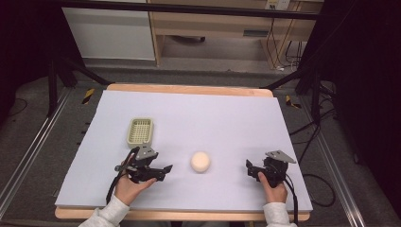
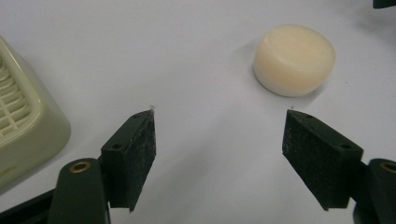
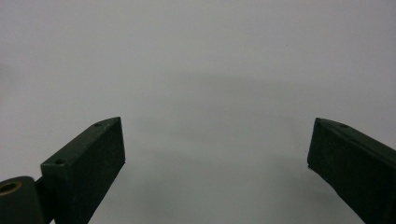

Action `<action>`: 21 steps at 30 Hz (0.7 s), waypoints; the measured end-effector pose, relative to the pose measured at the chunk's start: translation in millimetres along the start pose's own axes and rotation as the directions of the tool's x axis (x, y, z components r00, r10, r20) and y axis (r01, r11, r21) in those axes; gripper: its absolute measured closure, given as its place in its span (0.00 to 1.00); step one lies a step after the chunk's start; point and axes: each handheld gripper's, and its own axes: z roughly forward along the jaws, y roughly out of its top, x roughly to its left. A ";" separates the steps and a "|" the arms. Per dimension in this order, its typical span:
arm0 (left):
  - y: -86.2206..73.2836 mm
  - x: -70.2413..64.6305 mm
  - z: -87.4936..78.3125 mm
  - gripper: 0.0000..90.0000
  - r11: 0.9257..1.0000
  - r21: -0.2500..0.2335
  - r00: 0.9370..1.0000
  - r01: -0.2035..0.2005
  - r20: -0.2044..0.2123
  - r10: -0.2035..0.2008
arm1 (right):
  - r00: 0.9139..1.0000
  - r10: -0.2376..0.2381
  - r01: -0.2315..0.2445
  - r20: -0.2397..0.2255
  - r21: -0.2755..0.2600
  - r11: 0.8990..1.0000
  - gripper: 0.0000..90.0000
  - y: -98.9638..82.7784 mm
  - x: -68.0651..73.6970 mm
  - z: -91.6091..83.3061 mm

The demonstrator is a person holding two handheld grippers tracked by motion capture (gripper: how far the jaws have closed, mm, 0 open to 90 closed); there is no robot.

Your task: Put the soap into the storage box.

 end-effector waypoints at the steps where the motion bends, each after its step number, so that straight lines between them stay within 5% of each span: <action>1: 0.8 0.0 0.2 0.29 1.000 -0.001 1.000 -0.003 -0.001 0.003 | 1.000 0.000 0.000 0.000 0.000 1.000 0.05 0.0 0.0 0.0; 21: 27.3 -15.9 17.6 0.27 0.999 0.011 0.999 -0.043 0.034 0.043 | 1.000 0.003 -0.003 -0.004 -0.002 1.000 0.05 -0.1 0.0 0.0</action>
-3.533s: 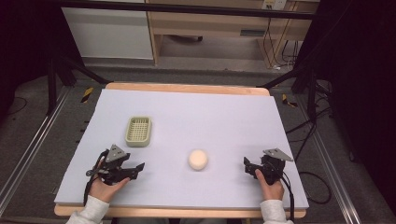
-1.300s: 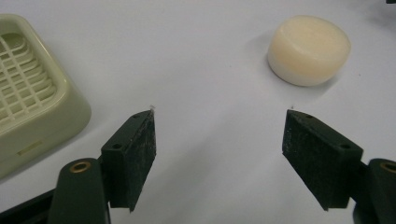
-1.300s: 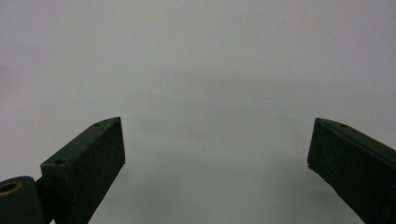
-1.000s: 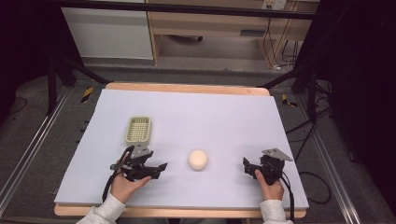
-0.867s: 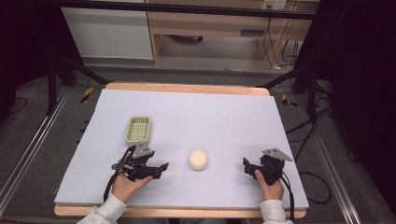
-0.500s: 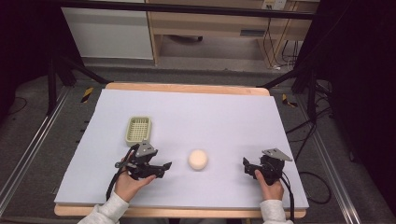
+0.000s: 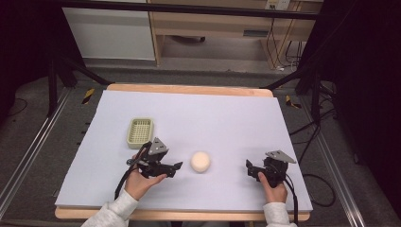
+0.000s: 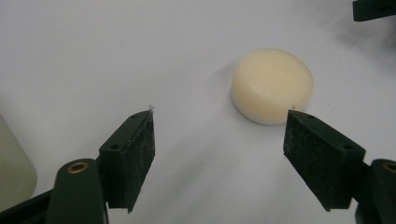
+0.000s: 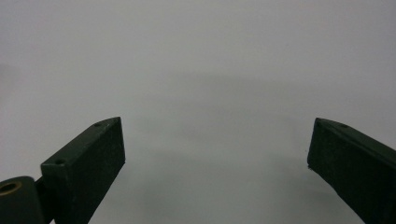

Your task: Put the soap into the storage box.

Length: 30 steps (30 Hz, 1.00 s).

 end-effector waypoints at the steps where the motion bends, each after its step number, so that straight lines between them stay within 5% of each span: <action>1: 1.3 -0.9 0.9 0.27 1.000 0.001 1.000 -0.003 0.001 0.003 | 1.000 0.000 0.000 0.000 -0.001 1.000 0.05 0.0 0.0 -0.1; 19: 20.8 -6.8 11.0 0.27 1.000 -0.001 1.000 -0.003 0.020 0.003 | 1.000 -0.004 0.004 0.000 0.003 1.000 0.05 0.0 -0.1 0.3; 30: 30.3 -21.2 23.7 0.27 0.999 0.025 0.999 -0.038 0.039 0.037 | 1.000 -0.004 0.004 0.000 0.000 1.000 0.05 0.0 0.4 0.1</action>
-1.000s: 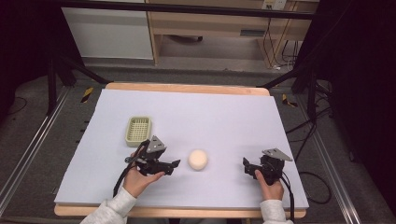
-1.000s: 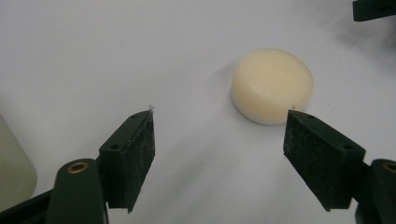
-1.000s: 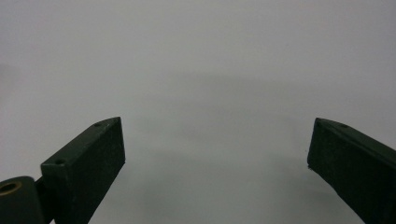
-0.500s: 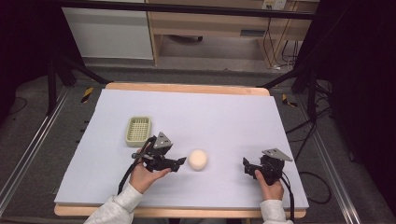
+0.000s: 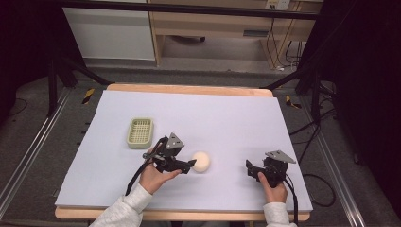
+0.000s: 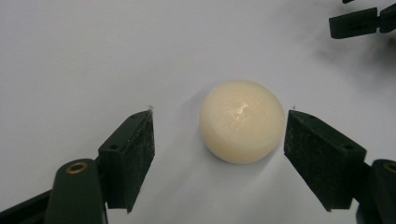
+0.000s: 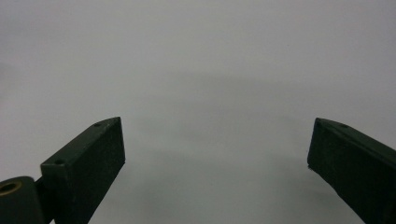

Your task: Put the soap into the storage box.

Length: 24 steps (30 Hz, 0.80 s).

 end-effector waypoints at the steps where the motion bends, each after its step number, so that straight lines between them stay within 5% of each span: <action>1: 0.9 -0.8 1.0 0.27 1.000 0.003 1.000 -0.002 0.001 0.002 | 1.000 0.000 0.000 0.000 0.001 1.000 0.05 0.0 0.0 0.0; 24: 10.9 -15.3 23.1 0.24 0.999 0.041 1.000 -0.018 0.018 0.017 | 1.000 -0.005 0.005 -0.002 0.002 1.000 0.05 0.0 0.2 0.4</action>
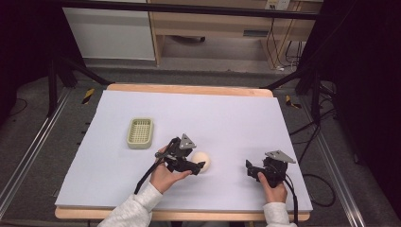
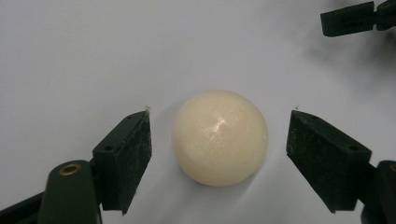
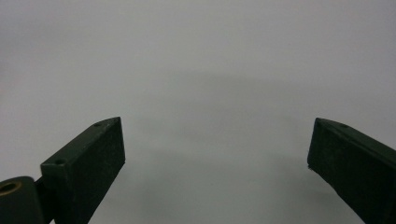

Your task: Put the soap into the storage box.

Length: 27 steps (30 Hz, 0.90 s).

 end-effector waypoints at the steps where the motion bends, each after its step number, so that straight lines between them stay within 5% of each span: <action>1: 0.4 -0.2 0.9 0.24 1.000 0.005 1.000 -0.005 0.001 0.005 | 1.000 0.000 0.000 0.000 0.000 1.000 0.05 0.0 0.0 0.0; 27: 3.0 -4.0 26.9 0.22 0.997 0.073 1.000 -0.011 -0.004 0.012 | 1.000 0.004 -0.004 -0.003 0.002 1.000 0.05 0.0 -0.3 -0.2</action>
